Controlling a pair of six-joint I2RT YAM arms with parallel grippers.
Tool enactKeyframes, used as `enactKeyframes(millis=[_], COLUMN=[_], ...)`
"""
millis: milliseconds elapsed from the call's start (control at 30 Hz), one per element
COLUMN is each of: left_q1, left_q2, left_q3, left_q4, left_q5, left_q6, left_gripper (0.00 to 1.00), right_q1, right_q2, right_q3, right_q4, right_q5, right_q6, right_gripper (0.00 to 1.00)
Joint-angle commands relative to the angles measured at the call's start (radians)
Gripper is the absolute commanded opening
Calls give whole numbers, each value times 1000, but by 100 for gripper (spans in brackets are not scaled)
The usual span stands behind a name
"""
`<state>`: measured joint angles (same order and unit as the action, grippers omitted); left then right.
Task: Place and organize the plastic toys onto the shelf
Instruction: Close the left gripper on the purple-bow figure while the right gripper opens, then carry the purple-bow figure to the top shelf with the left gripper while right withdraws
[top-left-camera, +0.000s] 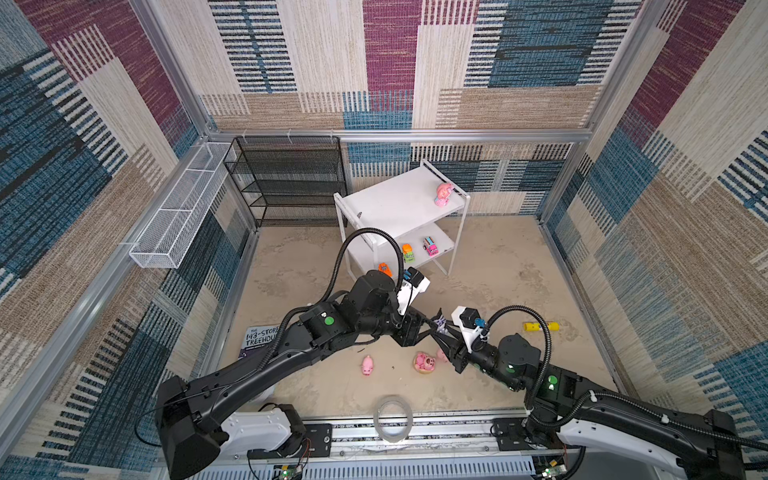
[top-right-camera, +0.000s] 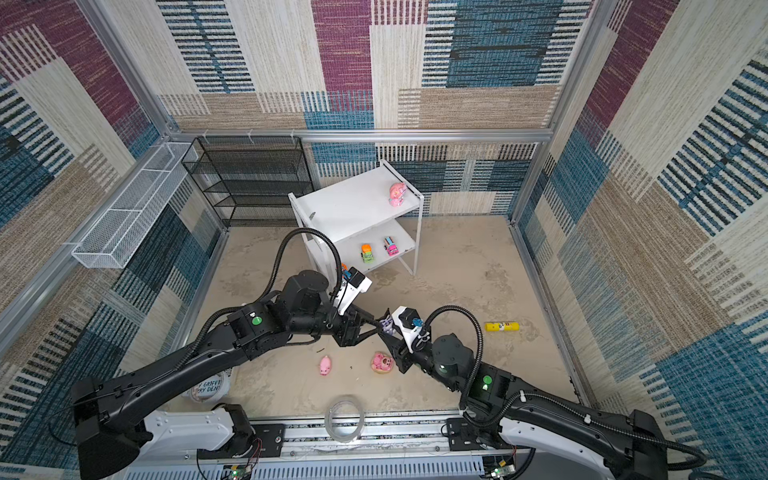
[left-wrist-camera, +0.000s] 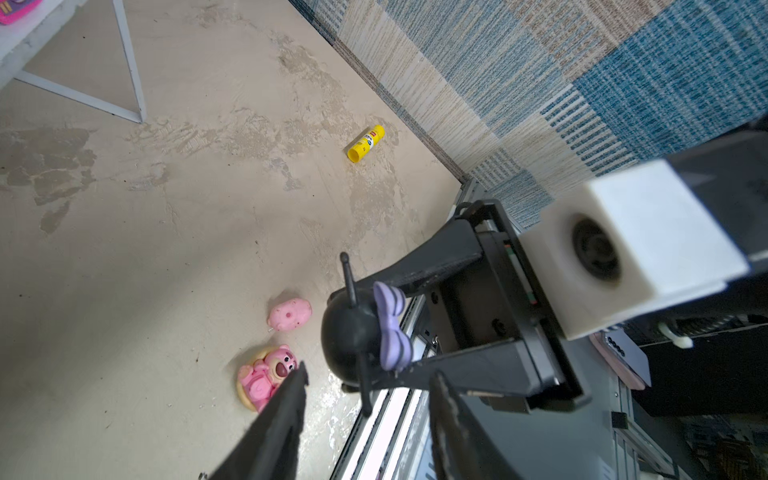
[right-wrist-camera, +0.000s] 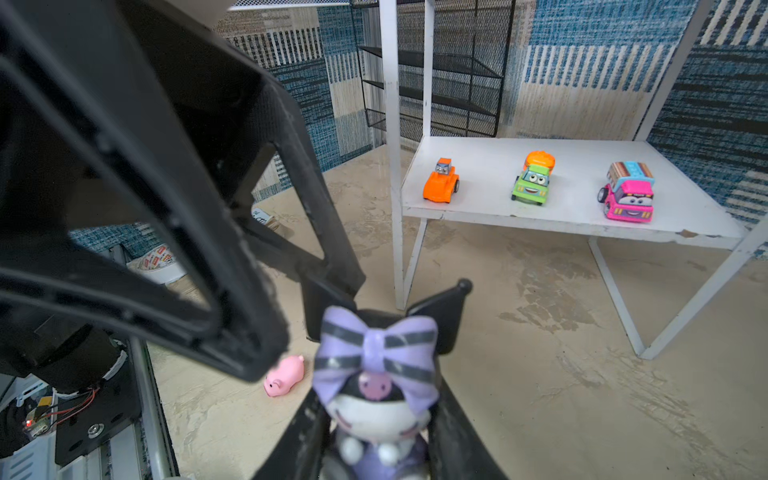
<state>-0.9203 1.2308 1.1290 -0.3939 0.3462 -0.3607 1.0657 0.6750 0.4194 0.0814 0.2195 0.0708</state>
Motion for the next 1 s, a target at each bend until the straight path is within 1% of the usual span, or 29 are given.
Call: enactKeyframes(millis=[0, 33, 100, 233, 267, 333, 467, 533, 600, 633, 700, 767, 867, 967], left_q1=[0, 0, -1, -1, 0, -1, 0, -1, 1, 3, 6, 14, 21, 40], left_q2=[6, 8, 9, 9, 4, -2, 0, 9, 24, 38, 84, 155, 269, 367], left_q3=[14, 16, 21, 30, 31, 39, 91, 138, 199, 240, 331, 451, 625, 776], left_q4=[16, 15, 12, 2, 3, -1, -50, -91, -128, -148, -199, -258, -315, -341], left_q5=[-4, -8, -17, -28, -29, -28, -43, -67, -104, -130, -189, -236, -320, -379], left_q6=[23, 26, 34, 52, 55, 72, 122, 163, 212, 240, 299, 359, 446, 508], left_gripper=[35, 29, 22, 2, 0, 0, 0, 0, 0, 0, 0, 0, 0, 0], right_q1=[2, 1, 1, 1, 2, 2, 2, 1, 2, 1, 2, 1, 1, 1], right_q2=[-5, -5, -1, 2, 2, 0, -3, -11, -22, -31, -58, -96, -157, -201], right_q3=[5, 5, 8, 9, 9, 10, 19, 22, 19, 14, 1, -13, -21, -15], right_q4=[43, 43, 43, 43, 43, 44, 47, 45, 34, 27, 9, -13, -74, -157], right_q5=[11, 13, 11, 11, 14, 21, 44, 57, 71, 77, 91, 104, 136, 205], right_q6=[-8, -8, -11, -10, -10, -9, -11, -8, 6, 14, 37, 59, 98, 149], right_gripper=[37, 37, 37, 38, 38, 41, 52, 75, 87, 91, 95, 100, 100, 100])
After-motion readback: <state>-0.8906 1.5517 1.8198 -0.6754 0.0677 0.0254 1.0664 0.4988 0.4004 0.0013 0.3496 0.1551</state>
